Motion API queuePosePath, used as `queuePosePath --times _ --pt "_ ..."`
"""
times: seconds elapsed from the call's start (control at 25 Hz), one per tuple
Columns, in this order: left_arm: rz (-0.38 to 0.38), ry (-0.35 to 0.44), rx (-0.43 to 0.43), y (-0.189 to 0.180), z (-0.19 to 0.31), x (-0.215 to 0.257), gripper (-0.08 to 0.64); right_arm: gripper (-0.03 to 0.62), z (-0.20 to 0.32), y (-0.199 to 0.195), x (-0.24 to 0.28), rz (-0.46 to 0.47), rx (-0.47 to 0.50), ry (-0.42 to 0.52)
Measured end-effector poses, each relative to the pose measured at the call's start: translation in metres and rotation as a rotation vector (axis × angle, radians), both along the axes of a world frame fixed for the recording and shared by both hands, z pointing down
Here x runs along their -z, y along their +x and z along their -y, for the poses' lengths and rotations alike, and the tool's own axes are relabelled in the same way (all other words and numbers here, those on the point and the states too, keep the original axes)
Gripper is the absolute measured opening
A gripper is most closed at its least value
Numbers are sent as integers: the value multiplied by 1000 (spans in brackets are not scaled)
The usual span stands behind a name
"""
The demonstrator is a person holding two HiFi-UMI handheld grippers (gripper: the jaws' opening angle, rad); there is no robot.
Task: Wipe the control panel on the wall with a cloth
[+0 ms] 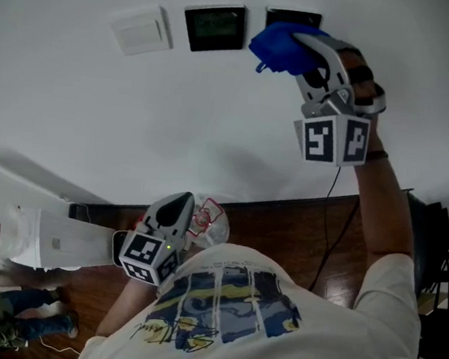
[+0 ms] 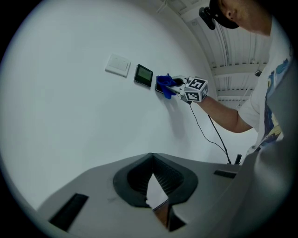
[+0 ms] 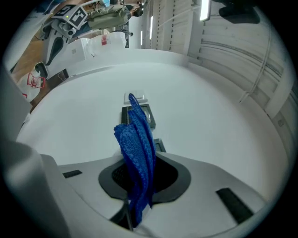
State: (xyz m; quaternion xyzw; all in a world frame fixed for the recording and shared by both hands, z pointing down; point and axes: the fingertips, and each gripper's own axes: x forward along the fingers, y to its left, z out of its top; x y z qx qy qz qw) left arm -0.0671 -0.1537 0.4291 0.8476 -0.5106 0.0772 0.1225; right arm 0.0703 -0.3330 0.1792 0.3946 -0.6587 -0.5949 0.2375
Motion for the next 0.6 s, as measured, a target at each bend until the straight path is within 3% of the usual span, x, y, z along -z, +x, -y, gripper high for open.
queuePosePath --times 0.6 --pt "12 -30 -11 6 2 -5 2 89 16 5 -82 -27 -21 -94"
